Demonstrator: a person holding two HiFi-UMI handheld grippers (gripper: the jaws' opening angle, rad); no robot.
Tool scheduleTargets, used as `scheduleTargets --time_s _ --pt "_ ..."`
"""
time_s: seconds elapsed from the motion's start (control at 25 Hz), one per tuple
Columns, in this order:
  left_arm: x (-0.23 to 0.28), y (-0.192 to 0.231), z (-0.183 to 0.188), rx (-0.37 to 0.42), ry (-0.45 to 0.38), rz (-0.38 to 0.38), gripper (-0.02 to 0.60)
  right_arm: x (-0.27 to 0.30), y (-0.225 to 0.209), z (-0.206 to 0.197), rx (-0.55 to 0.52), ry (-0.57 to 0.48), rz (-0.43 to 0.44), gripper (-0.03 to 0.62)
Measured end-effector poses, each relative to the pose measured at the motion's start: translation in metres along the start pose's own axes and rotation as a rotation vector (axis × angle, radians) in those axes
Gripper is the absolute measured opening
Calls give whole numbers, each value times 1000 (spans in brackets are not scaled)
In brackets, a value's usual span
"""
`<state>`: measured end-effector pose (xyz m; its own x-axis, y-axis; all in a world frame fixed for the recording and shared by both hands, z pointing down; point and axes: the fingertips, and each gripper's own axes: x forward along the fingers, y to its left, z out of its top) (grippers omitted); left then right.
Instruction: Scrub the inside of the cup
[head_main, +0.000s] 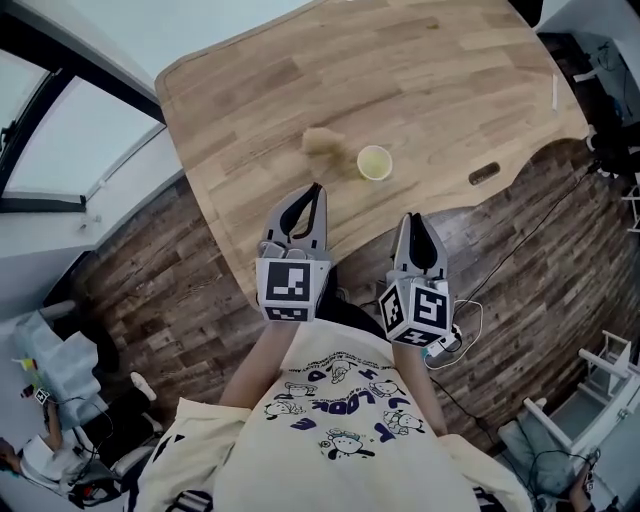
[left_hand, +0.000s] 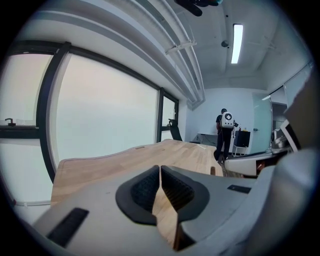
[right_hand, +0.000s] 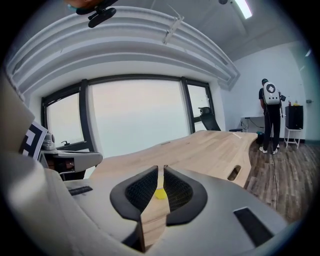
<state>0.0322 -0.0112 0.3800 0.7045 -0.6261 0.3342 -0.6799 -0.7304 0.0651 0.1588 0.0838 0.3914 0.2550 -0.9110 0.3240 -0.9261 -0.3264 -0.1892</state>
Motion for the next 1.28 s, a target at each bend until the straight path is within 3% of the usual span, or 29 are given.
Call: scheduleTargets --time_s 0.4,0.8,1.2,1.28 --pt "41 42 -25 -4 94 -55 81 49 3 -30 -18 147 1 44" --pt "67 78 -43 29 108 -124 106 67 10 -43 -50 213 13 55" --pt "86 81 -61 89 161 -176 135 74 2 -55 -55 261 55 61" --pt "90 82 -63 98 167 -179 168 77 -1 -58 -55 278 73 64"
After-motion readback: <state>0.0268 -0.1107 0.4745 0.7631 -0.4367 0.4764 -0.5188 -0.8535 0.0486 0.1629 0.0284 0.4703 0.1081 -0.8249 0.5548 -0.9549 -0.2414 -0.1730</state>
